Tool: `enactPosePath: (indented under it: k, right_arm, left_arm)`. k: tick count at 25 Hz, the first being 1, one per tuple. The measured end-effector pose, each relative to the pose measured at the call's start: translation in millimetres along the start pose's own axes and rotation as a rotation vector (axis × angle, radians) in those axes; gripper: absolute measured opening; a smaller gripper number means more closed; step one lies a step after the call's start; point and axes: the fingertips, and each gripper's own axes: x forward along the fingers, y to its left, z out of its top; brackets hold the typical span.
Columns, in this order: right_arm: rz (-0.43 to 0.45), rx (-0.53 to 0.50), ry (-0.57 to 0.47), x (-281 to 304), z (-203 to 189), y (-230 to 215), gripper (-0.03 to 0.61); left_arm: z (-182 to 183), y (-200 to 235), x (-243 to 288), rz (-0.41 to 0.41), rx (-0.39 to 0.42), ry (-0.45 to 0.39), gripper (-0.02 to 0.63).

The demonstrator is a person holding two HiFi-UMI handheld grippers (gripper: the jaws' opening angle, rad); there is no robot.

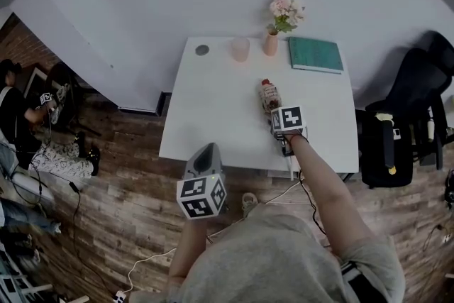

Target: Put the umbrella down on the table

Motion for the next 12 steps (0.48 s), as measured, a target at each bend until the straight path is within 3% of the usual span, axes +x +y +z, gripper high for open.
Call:
enactPosePath:
  k: [12]
  right_arm:
    - [-0.007,0.004,-0.096,-61,-18,25,0.31]
  left_arm:
    - [-13,-1,-58,-0.012,0.011,-0.029,0.008]
